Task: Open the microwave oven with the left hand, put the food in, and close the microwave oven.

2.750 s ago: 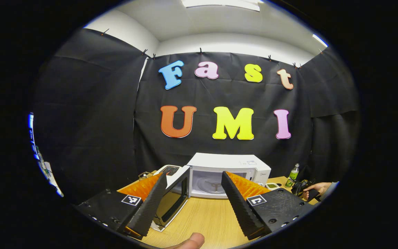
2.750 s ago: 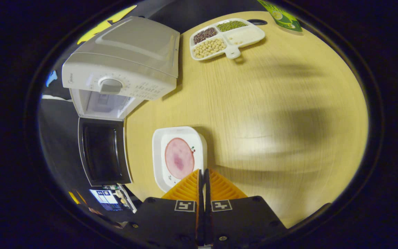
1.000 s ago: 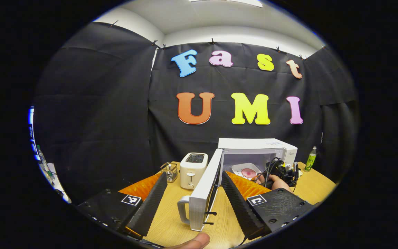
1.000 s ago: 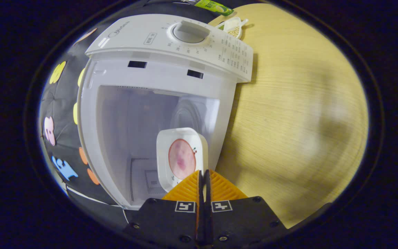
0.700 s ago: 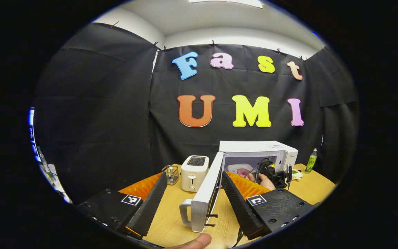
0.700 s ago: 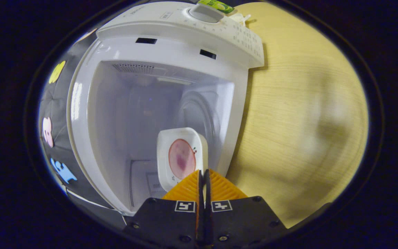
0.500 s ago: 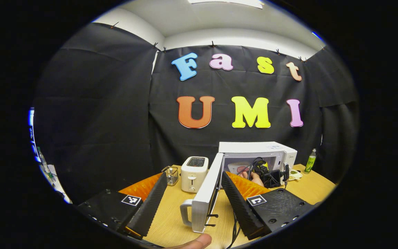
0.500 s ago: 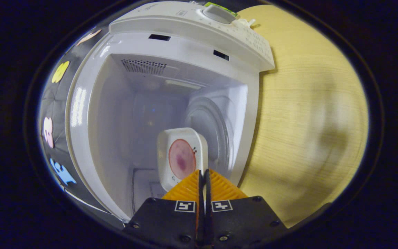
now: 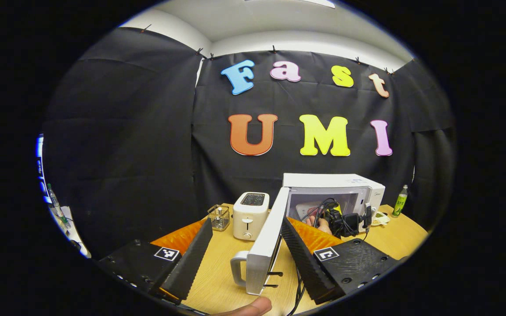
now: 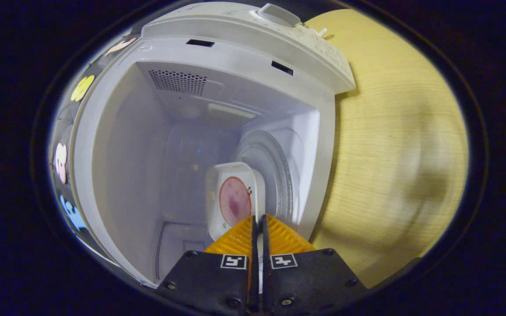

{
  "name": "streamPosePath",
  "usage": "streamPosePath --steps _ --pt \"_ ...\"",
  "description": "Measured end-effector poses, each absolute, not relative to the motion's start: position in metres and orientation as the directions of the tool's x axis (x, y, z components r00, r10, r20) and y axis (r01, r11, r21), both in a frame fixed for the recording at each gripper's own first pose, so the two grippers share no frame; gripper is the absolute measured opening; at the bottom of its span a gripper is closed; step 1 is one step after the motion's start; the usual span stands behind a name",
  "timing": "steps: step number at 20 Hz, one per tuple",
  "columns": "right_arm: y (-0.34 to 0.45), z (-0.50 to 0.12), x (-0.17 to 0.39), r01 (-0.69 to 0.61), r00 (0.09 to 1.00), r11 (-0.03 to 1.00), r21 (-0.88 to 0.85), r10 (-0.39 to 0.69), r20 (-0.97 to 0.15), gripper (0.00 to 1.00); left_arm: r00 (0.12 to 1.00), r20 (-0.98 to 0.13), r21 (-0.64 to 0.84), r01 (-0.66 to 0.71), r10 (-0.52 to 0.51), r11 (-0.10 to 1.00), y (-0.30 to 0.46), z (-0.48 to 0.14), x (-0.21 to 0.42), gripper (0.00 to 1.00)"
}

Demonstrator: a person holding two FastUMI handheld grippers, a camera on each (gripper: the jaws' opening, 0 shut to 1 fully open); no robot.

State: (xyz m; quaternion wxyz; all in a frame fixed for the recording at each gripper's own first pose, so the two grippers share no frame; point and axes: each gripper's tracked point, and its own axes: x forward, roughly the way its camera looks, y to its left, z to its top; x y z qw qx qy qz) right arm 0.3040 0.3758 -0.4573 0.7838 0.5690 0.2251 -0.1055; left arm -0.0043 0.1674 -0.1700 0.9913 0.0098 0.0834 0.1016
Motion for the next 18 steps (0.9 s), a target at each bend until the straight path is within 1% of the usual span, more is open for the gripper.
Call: streamPosePath --steps 4,5,6,8,9,10,11,13,14,15,16,17,18 --pt "0.371 -0.454 0.308 0.385 0.897 0.325 0.864 0.087 -0.433 0.13 0.968 -0.162 -0.002 -0.195 0.193 0.981 0.163 -0.169 -0.006 0.95" --pt "0.373 -0.453 0.309 0.374 0.900 0.330 0.867 0.098 -0.425 0.06 0.968 -0.162 -0.007 -0.195 0.191 0.981 0.162 -0.169 -0.006 0.95" --pt "0.375 -0.452 0.309 0.359 0.902 0.344 0.867 0.108 -0.417 0.16 0.968 -0.162 -0.008 -0.193 0.190 0.981 0.162 -0.169 -0.007 0.95" --pt "0.376 -0.454 0.306 0.353 0.897 0.390 0.850 0.115 -0.426 0.18 0.968 -0.167 0.000 -0.190 0.187 0.982 0.159 -0.171 -0.007 0.95" --pt "0.381 -0.450 0.304 0.331 0.900 0.400 0.855 0.139 -0.413 0.07 0.967 -0.170 0.007 -0.190 0.188 0.982 0.159 -0.172 -0.009 0.95" --pt "0.387 -0.446 0.303 0.306 0.901 0.408 0.860 0.169 -0.400 0.21 0.966 -0.175 0.013 -0.191 0.190 0.982 0.158 -0.173 -0.010 0.95" --pt "0.392 -0.443 0.300 0.287 0.900 0.418 0.862 0.190 -0.392 0.24 0.965 -0.177 0.016 -0.192 0.192 0.981 0.158 -0.173 -0.011 0.95" --pt "0.397 -0.438 0.292 0.242 0.904 0.442 0.864 0.220 -0.366 0.43 0.968 -0.179 0.002 -0.178 0.176 0.984 0.155 -0.174 -0.017 0.95" --pt "0.401 -0.437 0.286 0.221 0.901 0.462 0.859 0.239 -0.361 0.69 0.969 -0.184 -0.014 -0.168 0.163 0.986 0.153 -0.175 -0.020 0.95" --pt "0.403 -0.436 0.280 0.199 0.900 0.488 0.850 0.252 -0.355 0.66 0.970 -0.184 -0.026 -0.164 0.156 0.986 0.153 -0.174 -0.023 0.95" --pt "0.405 -0.435 0.273 0.177 0.898 0.516 0.838 0.264 -0.352 0.82 0.971 -0.180 -0.032 -0.168 0.159 0.985 0.156 -0.171 -0.027 0.95" --pt "0.403 -0.439 0.266 0.179 0.887 0.571 0.802 0.259 -0.382 0.86 0.970 -0.178 -0.032 -0.174 0.166 0.984 0.161 -0.169 -0.031 0.95" --pt "0.401 -0.447 0.260 0.173 0.877 0.624 0.762 0.255 -0.408 0.95 0.969 -0.172 -0.026 -0.183 0.175 0.983 0.165 -0.169 -0.035 0.95"
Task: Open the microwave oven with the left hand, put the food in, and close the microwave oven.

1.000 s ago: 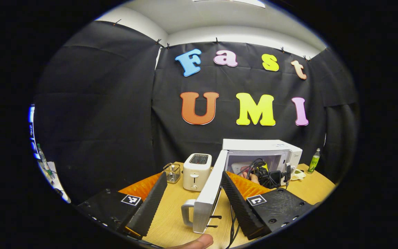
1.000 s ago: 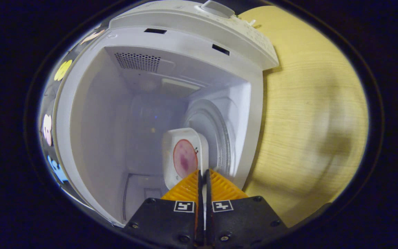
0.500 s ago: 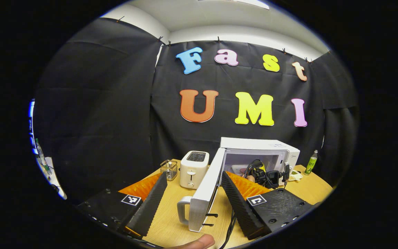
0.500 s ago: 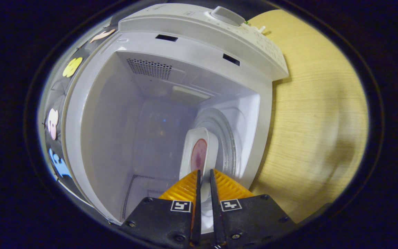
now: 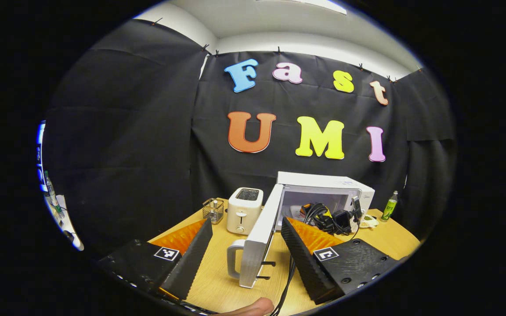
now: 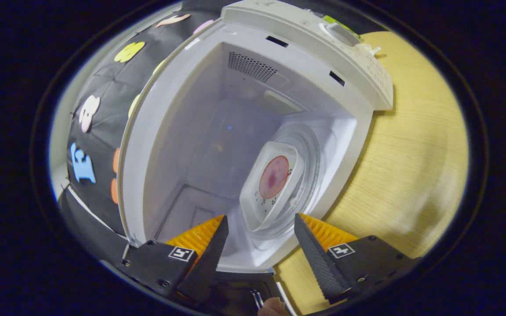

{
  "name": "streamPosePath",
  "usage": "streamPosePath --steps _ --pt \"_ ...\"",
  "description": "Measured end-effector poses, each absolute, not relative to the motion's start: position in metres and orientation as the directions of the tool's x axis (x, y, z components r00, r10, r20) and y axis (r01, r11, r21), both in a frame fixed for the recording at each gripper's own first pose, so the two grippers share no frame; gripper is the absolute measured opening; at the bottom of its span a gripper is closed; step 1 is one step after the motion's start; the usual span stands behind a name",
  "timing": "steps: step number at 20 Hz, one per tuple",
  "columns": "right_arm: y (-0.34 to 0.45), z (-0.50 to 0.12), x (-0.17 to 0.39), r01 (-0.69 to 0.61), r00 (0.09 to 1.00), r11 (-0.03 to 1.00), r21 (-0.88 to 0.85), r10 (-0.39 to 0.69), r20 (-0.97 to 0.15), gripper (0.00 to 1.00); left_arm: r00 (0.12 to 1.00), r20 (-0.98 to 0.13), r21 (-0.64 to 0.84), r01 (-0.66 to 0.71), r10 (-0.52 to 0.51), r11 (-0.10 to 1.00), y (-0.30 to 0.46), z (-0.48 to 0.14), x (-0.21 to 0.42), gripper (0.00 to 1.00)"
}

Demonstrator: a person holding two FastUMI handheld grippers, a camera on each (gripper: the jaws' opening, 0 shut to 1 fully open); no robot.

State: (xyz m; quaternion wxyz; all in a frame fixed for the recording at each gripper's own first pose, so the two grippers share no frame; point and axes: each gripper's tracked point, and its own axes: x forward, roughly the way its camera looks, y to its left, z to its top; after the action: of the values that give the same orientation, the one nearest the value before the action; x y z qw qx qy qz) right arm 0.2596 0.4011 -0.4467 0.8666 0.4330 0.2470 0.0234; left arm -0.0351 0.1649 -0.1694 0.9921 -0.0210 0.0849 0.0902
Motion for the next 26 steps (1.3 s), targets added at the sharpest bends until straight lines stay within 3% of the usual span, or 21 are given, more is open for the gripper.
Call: streamPosePath --steps 1,2,4,5,7,8,9,10,11,13,14,18,19,20,21,22,23,24,25,26 --pt "0.401 -0.448 0.253 0.145 0.873 0.666 0.732 0.263 -0.412 0.86 0.969 -0.164 -0.020 -0.188 0.182 0.982 0.169 -0.167 -0.040 0.95" --pt "0.400 -0.452 0.249 0.123 0.863 0.706 0.698 0.270 -0.426 0.86 0.970 -0.155 -0.014 -0.191 0.187 0.981 0.170 -0.165 -0.045 0.95" --pt "0.393 -0.455 0.238 0.062 0.851 0.786 0.616 0.280 -0.444 0.88 0.969 -0.145 -0.001 -0.201 0.199 0.979 0.178 -0.165 -0.050 0.95" --pt "0.389 -0.453 0.234 0.025 0.852 0.819 0.574 0.282 -0.440 1.00 0.969 -0.141 0.011 -0.202 0.202 0.979 0.180 -0.164 -0.053 0.95" --pt "0.378 -0.430 0.222 -0.046 0.874 0.857 0.514 0.284 -0.395 1.00 0.970 -0.123 0.038 -0.208 0.212 0.977 0.182 -0.158 -0.061 0.95" --pt "0.372 -0.416 0.216 -0.081 0.887 0.868 0.490 0.287 -0.362 0.89 0.970 -0.110 0.050 -0.213 0.217 0.976 0.185 -0.155 -0.064 0.95" --pt "0.366 -0.401 0.210 -0.105 0.897 0.881 0.462 0.285 -0.339 0.99 0.969 -0.095 0.055 -0.222 0.227 0.973 0.186 -0.150 -0.067 0.95" --pt "0.361 -0.388 0.201 -0.134 0.898 0.889 0.437 0.296 -0.325 0.99 0.970 -0.082 0.055 -0.226 0.230 0.972 0.186 -0.146 -0.071 0.95" --pt "0.356 -0.377 0.192 -0.160 0.896 0.901 0.403 0.304 -0.324 0.89 0.972 -0.068 0.053 -0.220 0.223 0.974 0.184 -0.142 -0.075 0.95" --pt "0.343 -0.353 0.173 -0.214 0.889 0.912 0.350 0.331 -0.318 0.89 0.978 -0.041 0.052 -0.204 0.206 0.978 0.181 -0.135 -0.080 0.95" --pt "0.336 -0.337 0.164 -0.238 0.890 0.913 0.330 0.342 -0.303 0.99 0.979 -0.030 0.051 -0.201 0.203 0.978 0.182 -0.132 -0.082 0.94" --pt "0.281 -0.277 0.126 -0.268 0.915 0.931 0.248 0.327 -0.238 0.99 0.976 -0.026 0.072 -0.214 0.217 0.974 0.190 -0.130 -0.085 0.94" --pt "0.266 -0.261 0.117 -0.278 0.919 0.936 0.218 0.325 -0.223 1.00 0.974 -0.022 0.080 -0.225 0.227 0.971 0.194 -0.129 -0.086 0.83" --pt "0.250 -0.251 0.107 -0.277 0.925 0.942 0.189 0.314 -0.213 0.99 0.972 -0.024 0.086 -0.233 0.235 0.969 0.197 -0.130 -0.086 0.94" --pt "0.234 -0.237 0.099 -0.275 0.932 0.948 0.160 0.304 -0.197 0.99 0.972 -0.037 0.090 -0.228 0.232 0.969 0.198 -0.133 -0.086 0.94" --pt "0.218 -0.223 0.087 -0.275 0.937 0.951 0.141 0.298 -0.183 0.89 0.974 -0.051 0.097 -0.215 0.220 0.972 0.196 -0.136 -0.086 0.80" --pt "0.204 -0.211 0.076 -0.269 0.942 0.954 0.133 0.289 -0.171 0.99 0.973 -0.052 0.110 -0.216 0.223 0.970 0.198 -0.135 -0.086 0.70" --pt "0.189 -0.200 0.064 -0.270 0.943 0.953 0.135 0.290 -0.165 0.99 0.975 -0.045 0.130 -0.212 0.219 0.969 0.201 -0.133 -0.085 0.60" --pt "0.174 -0.188 0.052 -0.257 0.948 0.957 0.133 0.276 -0.158 0.99 0.976 -0.038 0.149 -0.207 0.215 0.967 0.201 -0.131 -0.085 0.56" --pt "0.156 -0.174 0.042 -0.247 0.954 0.961 0.125 0.264 -0.140 0.99 0.977 -0.036 0.165 -0.201 0.210 0.966 0.201 -0.132 -0.084 0.58"
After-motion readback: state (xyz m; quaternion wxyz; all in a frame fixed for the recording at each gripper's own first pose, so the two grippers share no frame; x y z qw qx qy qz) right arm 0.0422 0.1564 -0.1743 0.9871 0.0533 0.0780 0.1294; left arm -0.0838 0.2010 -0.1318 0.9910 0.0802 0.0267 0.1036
